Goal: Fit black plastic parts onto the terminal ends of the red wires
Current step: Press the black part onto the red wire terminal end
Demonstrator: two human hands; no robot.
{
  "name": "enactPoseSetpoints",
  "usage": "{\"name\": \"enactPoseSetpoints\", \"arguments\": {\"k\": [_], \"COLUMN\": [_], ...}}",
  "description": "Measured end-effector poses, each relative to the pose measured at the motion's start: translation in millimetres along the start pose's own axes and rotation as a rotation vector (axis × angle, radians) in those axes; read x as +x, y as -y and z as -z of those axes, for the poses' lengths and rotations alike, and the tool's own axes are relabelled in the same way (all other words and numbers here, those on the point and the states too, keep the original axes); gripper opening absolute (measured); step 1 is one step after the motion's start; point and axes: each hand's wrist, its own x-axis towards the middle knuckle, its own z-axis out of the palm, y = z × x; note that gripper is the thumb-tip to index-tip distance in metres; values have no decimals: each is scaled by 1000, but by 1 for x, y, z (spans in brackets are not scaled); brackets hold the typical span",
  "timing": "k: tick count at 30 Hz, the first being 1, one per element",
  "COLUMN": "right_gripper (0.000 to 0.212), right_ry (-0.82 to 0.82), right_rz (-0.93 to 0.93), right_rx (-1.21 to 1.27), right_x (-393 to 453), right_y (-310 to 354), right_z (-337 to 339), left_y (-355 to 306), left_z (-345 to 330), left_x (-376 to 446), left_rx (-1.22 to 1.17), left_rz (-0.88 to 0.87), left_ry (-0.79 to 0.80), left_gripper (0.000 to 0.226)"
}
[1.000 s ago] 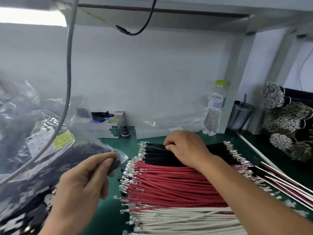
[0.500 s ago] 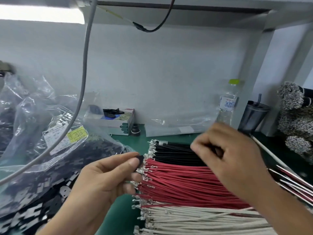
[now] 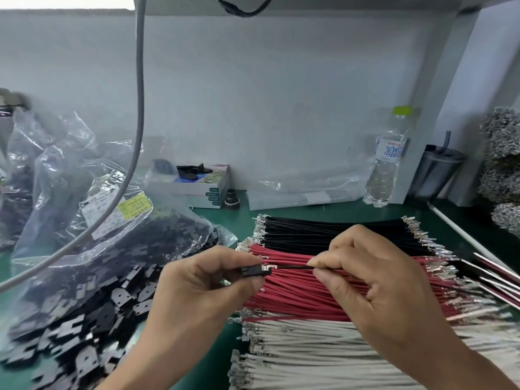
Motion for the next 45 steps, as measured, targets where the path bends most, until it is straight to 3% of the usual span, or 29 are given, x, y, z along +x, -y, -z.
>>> {"name": "enactPoseSetpoints", "arguments": {"k": [8, 14, 19, 24, 30, 37, 45], "right_gripper": [7, 11, 14, 14, 13, 21, 24], "right_ry": [89, 166, 120, 148, 125, 72, 60], "right_rz": [13, -64, -46, -36, 13, 53, 101], "right_rx": [-4, 126, -27, 7, -45, -73, -122], "right_x": [3, 4, 1, -2, 1, 0, 1], "right_y": [-2, -9, -2, 3, 5, 10, 7], "right_z": [2, 4, -6, -15, -14, -24, -24], "left_y": [-5, -3, 1, 1, -1, -1, -2], "left_z": [2, 3, 1, 2, -1, 0, 0], "left_x": [1, 1, -2, -1, -2, -2, -1], "left_rx": [75, 36, 235, 45, 189, 111, 248], "left_rz": [-70, -5, -60, -4, -76, -73, -96], "left_ry": [5, 152, 97, 77, 71, 64, 62], "left_gripper": [23, 20, 26, 21, 20, 21, 20]}}
